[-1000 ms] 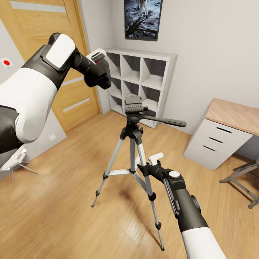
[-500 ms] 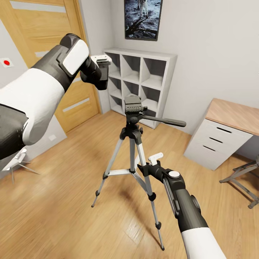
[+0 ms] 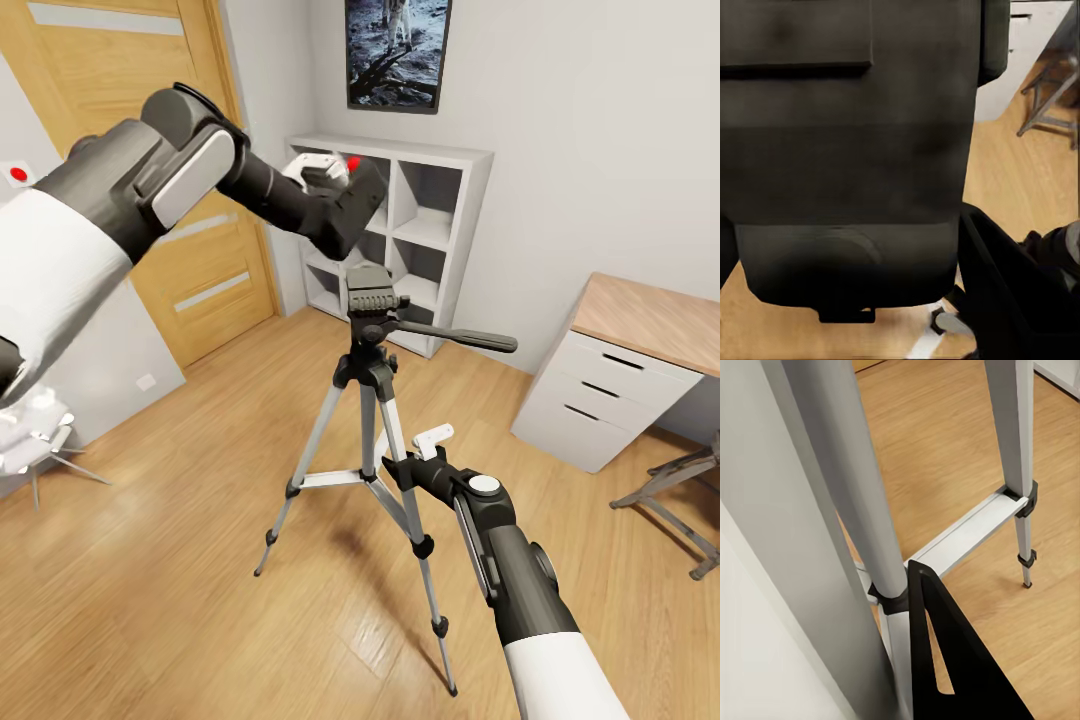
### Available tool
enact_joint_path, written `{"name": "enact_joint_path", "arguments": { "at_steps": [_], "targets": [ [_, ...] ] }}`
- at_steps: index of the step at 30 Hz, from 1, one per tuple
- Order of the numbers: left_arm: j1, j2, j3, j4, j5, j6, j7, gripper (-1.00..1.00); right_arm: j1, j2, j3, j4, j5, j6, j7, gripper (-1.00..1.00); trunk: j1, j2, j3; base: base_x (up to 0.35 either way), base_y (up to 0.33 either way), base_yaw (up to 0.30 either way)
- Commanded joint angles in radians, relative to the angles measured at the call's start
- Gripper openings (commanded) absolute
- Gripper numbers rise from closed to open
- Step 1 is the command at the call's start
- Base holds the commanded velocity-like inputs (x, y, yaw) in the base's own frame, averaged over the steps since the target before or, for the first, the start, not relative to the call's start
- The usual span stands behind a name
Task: Attach the digital camera to the camera tripod in the bedroom.
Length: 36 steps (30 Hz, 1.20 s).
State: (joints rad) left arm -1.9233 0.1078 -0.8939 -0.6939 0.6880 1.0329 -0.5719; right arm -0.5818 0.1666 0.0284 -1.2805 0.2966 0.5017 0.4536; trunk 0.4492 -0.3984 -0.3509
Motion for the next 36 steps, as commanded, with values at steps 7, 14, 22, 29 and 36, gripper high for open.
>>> {"name": "enact_joint_path", "arguments": {
  "at_steps": [7,14,22,29,36],
  "targets": [
    [-0.002,0.166,-0.025,-0.083,-0.005,-0.041,-0.261,-1.0,0.0,0.001,0.0,0.026,0.022,0.0,0.007,-1.0,0.001,-0.002,-0.002,0.0,0.0,0.0],
    [-0.102,0.149,-0.031,0.019,-0.211,-0.254,-0.5,-1.0,0.0,0.001,0.0,0.024,0.022,0.0,0.006,-1.0,0.001,-0.002,-0.002,0.0,0.0,0.0],
    [-0.18,0.019,-0.031,0.262,-0.672,-0.709,-0.915,-1.0,0.0,0.001,0.0,0.021,0.023,0.0,0.005,-1.0,0.001,-0.002,-0.002,0.0,0.0,0.0],
    [-0.184,-0.012,-0.033,0.323,-0.745,-0.799,-0.965,-1.0,-0.001,0.001,0.0,0.025,0.024,0.0,0.004,-1.0,0.001,-0.002,-0.002,0.0,0.0,0.0],
    [-0.184,-0.047,-0.034,0.306,-0.762,-0.781,-0.966,-1.0,-0.001,0.001,-0.001,0.027,0.024,0.0,0.004,-1.0,0.001,-0.002,-0.002,0.0,0.0,0.0]
  ]
}}
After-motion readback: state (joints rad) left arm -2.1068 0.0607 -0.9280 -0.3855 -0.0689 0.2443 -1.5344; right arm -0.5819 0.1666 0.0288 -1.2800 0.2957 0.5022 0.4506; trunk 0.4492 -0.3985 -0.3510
